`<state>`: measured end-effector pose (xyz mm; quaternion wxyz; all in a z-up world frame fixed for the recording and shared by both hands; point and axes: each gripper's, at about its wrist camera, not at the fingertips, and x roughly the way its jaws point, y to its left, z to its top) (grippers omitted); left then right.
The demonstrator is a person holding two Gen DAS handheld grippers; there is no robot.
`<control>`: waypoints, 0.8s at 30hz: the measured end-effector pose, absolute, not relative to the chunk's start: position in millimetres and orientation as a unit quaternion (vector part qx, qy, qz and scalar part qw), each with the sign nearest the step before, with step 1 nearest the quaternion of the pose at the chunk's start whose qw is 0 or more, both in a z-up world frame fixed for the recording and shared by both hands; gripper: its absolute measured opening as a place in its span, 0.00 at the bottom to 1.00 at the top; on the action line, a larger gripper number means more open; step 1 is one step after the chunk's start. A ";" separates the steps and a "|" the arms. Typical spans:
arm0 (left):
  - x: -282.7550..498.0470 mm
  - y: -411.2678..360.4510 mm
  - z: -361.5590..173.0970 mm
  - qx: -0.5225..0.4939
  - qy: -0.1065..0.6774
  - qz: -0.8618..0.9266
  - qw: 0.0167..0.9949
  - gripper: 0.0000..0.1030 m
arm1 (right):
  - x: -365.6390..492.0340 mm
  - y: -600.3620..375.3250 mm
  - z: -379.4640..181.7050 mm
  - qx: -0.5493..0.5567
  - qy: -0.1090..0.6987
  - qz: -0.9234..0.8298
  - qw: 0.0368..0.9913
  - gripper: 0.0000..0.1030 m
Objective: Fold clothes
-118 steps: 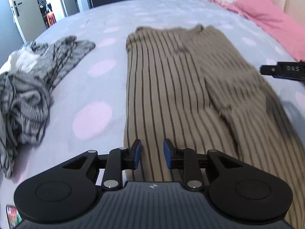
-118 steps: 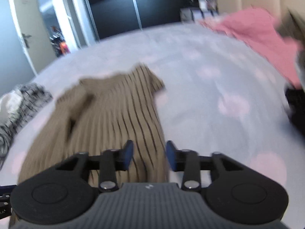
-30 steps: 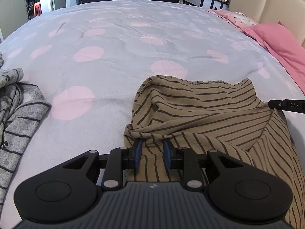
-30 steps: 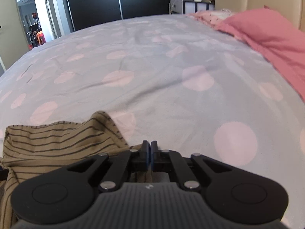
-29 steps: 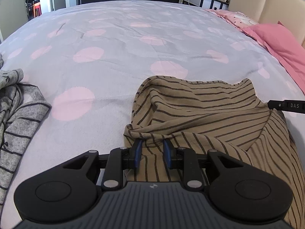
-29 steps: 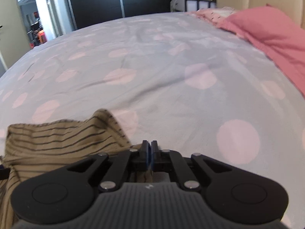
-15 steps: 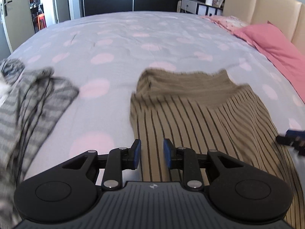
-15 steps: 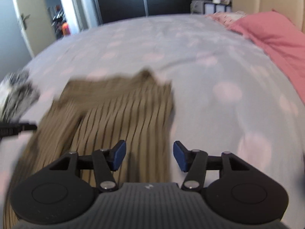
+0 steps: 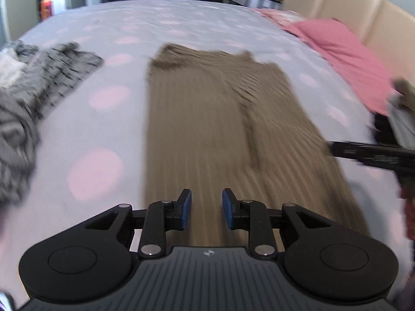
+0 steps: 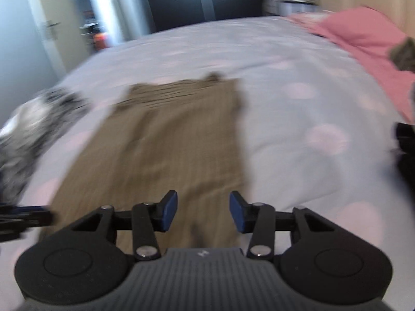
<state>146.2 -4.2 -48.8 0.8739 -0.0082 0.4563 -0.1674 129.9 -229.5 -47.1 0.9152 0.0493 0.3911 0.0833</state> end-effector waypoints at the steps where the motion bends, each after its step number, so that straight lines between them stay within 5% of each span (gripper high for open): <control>1: 134.3 -8.3 -49.8 -0.005 0.459 -0.174 0.871 0.23 | 123.0 -224.4 -54.5 0.035 0.403 0.079 0.911 0.43; 6: 87.1 -19.7 -54.2 0.011 0.471 -0.191 0.861 0.23 | 93.7 -246.7 -89.7 0.029 0.437 0.020 0.899 0.40; 14: 28.5 -30.8 -62.7 0.035 0.490 -0.208 0.846 0.23 | 21.7 -237.9 -57.1 0.057 0.427 0.041 0.902 0.40; 24: -25.3 -48.7 -71.4 0.103 0.503 -0.222 0.829 0.22 | -43.9 -216.9 -86.0 -0.012 0.477 0.029 0.879 0.40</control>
